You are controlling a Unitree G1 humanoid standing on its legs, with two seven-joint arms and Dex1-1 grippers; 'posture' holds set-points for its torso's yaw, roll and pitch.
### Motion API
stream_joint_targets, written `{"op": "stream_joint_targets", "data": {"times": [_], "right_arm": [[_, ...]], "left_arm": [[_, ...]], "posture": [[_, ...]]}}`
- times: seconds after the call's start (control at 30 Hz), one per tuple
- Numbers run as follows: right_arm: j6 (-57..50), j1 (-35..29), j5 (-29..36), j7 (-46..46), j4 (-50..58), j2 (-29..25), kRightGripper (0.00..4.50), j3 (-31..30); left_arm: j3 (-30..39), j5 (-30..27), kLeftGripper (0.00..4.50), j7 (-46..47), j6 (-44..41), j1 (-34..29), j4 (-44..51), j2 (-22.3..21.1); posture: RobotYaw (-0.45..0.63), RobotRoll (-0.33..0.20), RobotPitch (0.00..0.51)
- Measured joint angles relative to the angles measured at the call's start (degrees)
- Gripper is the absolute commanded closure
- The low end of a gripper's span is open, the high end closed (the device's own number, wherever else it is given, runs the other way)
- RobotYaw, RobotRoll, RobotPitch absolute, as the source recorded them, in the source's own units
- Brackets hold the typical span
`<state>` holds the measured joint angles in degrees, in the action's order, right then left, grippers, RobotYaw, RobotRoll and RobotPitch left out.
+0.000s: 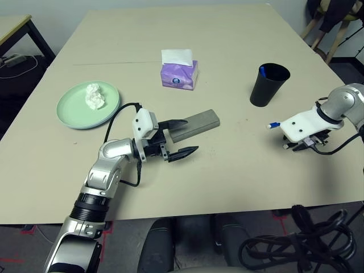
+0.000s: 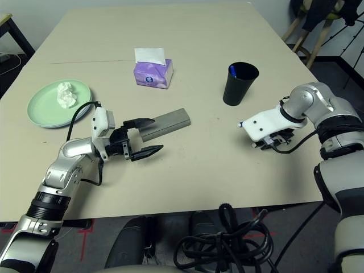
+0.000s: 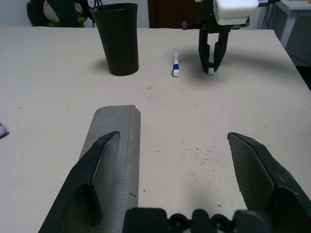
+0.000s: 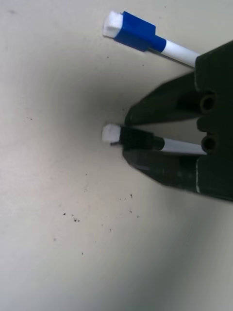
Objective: Organize and tidy the items on the table.
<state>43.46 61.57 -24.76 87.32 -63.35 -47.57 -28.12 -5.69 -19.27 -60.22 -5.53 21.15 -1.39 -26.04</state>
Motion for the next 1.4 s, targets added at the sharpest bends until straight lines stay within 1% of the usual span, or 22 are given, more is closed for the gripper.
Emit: {"op": "stream_joint_targets", "data": {"times": [0.03, 0.07, 0.13, 0.17, 0.2, 0.3, 0.4, 0.47, 0.5, 0.57, 0.6, 0.7, 0.77, 0.83, 0.9, 0.93, 0.97, 1.07, 1.13, 1.2, 1.3, 1.4], "right_arm": [[-0.12, 0.0, 0.09, 0.4, 0.0, 0.0, 4.19, 0.0], [-0.52, 0.0, 0.61, 1.41, 0.0, 0.04, 4.18, 0.02], [-2.34, 0.0, 2.66, 3.45, -0.03, 0.24, 4.18, -0.01], [-4.32, 0.0, 4.84, 4.12, 0.07, 0.18, 4.18, -0.57], [-8.2, -0.01, 8.91, 4.35, 0.7, -0.25, 4.18, -2.28], [-21.67, 0.02, 23.31, 4.69, 6.92, -4.85, 4.18, -9.79], [-33.28, 0.09, 36.02, 4.92, 14.97, -9.17, 4.18, -13.41], [-42.86, -0.06, 45.48, 4.98, 21.22, -10.86, 4.18, -13.55], [-47.52, -0.33, 49.63, 5.01, 23.96, -11.01, 4.18, -12.47], [-54.46, -1.61, 55.22, 5.03, 28.43, -10.99, 4.18, -8.97], [-57.06, -2.31, 56.89, 5.05, 30.05, -10.85, 4.18, -7.16], [-64.09, -6.11, 60.21, 3.35, 33.54, -8.77, 4.18, 1.16], [-68.71, -10.7, 63.76, -1.68, 38.0, -5.7, 4.18, 8.9], [-71.51, -14.57, 66.46, -7.92, 42.54, -1.76, 4.18, 15.01], [-71.87, -17.72, 67.55, -14.94, 46.14, 2.93, 4.18, 20.6], [-71.61, -19.09, 67.96, -19.2, 47.71, 6.15, 4.18, 23.96], [-71.21, -19.81, 68.19, -22.28, 48.73, 8.59, 4.18, 26.1], [-70.94, -20.33, 70.72, -29.7, 51.8, 15.29, 4.18, 32.54], [-71.09, -19.97, 72.27, -32.66, 52.83, 17.16, 4.18, 36.02], [-70.28, -18.77, 72.25, -35.69, 52.56, 18.49, 4.18, 38.7], [-66.09, -15.79, 69.47, -40.04, 50.51, 19.8, 4.18, 40.72], [-59.8, -13.45, 63.51, -45.65, 46.11, 20.37, 4.18, 42.16]], "left_arm": [[0.0, 0.0, 0.0, -0.01, 0.03, -0.01, 0.33, -0.09], [0.0, 0.0, 0.0, -0.06, 0.07, -0.01, 0.42, -0.13], [-0.01, 0.0, 0.0, -0.18, 0.1, -0.01, 0.42, -0.27], [-0.01, 0.01, 0.0, -0.27, 0.14, -0.02, 0.42, -0.37], [-0.02, 0.04, 0.0, -0.41, 0.16, -0.01, 0.4, -0.51], [0.01, 0.19, 0.0, -0.62, 0.42, 0.14, -0.02, -0.99], [0.08, 0.19, 0.0, -0.84, 0.52, 0.75, -1.17, -1.28], [0.06, 0.18, 0.0, -1.17, 0.56, 1.07, -1.64, -1.31], [0.06, 0.18, 0.0, -1.36, 0.71, 1.16, -1.71, -1.31], [0.05, 0.18, 0.0, -1.64, 0.92, 1.34, -1.81, -1.31], [0.07, 0.18, 0.0, -1.74, 1.0, 1.39, -1.86, -1.36], [0.11, 0.16, 0.0, -1.95, 1.01, 1.72, -2.04, -1.56], [0.39, 0.04, 0.0, -1.88, 0.79, 2.16, -2.32, -1.58], [0.92, -0.12, 0.0, -1.63, 0.56, 2.63, -3.19, -1.56], [1.3, -0.1, 0.0, -1.04, 0.57, 2.97, -4.25, -1.51], [1.38, -0.09, 0.0, -0.53, 0.57, 3.12, -4.4, -1.37], [1.4, -0.08, 0.0, -0.06, 0.6, 3.46, -4.59, -0.99], [1.93, 0.04, 0.0, 1.01, 1.21, 5.15, -6.31, -0.43], [2.58, 0.09, 0.0, 1.54, 1.66, 5.98, -6.59, -0.42], [2.81, 0.16, 0.0, 1.55, 2.17, 7.25, -7.44, -0.47], [3.01, 0.32, 0.0, 1.59, 2.58, 8.64, -8.73, -0.63], [3.05, 0.51, 0.0, 1.58, 3.16, 9.65, -9.15, -0.72]], "posture": [[0.09, 0.0, 0.155], [0.09, 0.0, 0.155], [0.09, 0.0, 0.145], [0.09, 0.0, 0.143], [0.09, 0.0, 0.14], [0.08, 0.0, 0.131], [0.08, 0.0, 0.117], [0.07, 0.0, 0.109], [0.06, 0.0, 0.105], [0.06, 0.0, 0.104], [0.06, 0.0, 0.101], [0.04, 0.0, 0.097], [0.04, 0.0, 0.095], [0.03, 0.0, 0.094], [0.03, 0.0, 0.092], [0.03, 0.0, 0.092], [0.03, 0.0, 0.092], [0.02, 0.0, 0.088], [0.03, 0.0, 0.085], [0.03, 0.0, 0.083], [0.03, 0.0, 0.081], [0.02, 0.0, 0.08]]}}
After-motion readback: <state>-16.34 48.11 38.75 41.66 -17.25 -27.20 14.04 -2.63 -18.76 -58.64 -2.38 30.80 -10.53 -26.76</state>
